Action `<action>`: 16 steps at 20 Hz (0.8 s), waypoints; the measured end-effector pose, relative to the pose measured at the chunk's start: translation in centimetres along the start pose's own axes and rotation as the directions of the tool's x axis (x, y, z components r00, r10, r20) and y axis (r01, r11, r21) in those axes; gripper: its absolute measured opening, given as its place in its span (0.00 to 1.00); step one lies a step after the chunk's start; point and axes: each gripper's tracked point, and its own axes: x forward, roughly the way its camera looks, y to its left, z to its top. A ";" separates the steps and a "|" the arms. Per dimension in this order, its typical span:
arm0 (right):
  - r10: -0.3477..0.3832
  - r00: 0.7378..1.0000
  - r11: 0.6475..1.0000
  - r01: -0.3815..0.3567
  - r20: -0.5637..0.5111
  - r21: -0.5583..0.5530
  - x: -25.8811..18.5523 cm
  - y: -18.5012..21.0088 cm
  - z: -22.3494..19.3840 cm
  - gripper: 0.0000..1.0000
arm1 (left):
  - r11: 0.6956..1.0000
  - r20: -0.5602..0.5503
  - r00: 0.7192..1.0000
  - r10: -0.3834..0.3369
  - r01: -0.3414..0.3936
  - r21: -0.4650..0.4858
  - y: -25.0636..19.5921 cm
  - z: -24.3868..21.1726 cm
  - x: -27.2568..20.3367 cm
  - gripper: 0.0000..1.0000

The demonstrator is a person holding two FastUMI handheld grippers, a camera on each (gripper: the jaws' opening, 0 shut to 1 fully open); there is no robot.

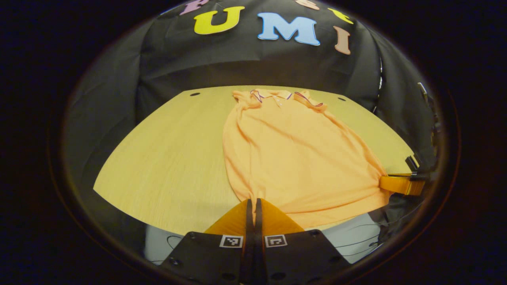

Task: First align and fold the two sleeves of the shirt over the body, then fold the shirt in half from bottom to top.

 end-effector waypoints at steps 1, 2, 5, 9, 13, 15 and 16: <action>0.015 1.000 1.000 -0.014 -0.009 0.018 -0.2 0.0 0.1 0.02 | 1.000 -0.002 1.000 0.001 -0.001 -0.009 0.1 0.3 -0.2 0.06; 0.024 1.000 0.999 -0.024 -0.006 0.032 -0.3 0.0 0.5 0.02 | 1.000 0.003 1.000 -0.003 0.003 -0.016 0.1 0.9 -0.4 0.06; 0.046 0.998 0.998 -0.048 0.040 0.052 -1.9 0.5 3.0 0.02 | 1.000 0.031 0.999 -0.013 0.013 0.003 0.1 3.3 -1.1 0.06; 0.061 0.992 0.995 -0.069 0.113 0.076 -3.0 1.4 8.3 0.02 | 0.999 0.107 0.994 -0.037 0.037 0.004 0.1 9.6 -1.4 0.06; 0.052 0.981 0.993 -0.069 0.185 0.090 -1.9 1.9 15.2 0.02 | 0.998 0.177 0.983 -0.058 0.058 0.001 -0.1 16.7 0.1 0.06; 0.036 0.975 0.995 -0.055 0.219 0.080 -1.0 1.9 18.7 0.02 | 0.997 0.199 0.977 -0.072 0.074 0.002 0.0 20.3 1.7 0.06; 0.024 0.972 0.997 -0.042 0.234 0.072 -0.3 1.9 20.3 0.02 | 0.997 0.208 0.975 -0.081 0.083 0.000 -0.1 21.9 2.5 0.06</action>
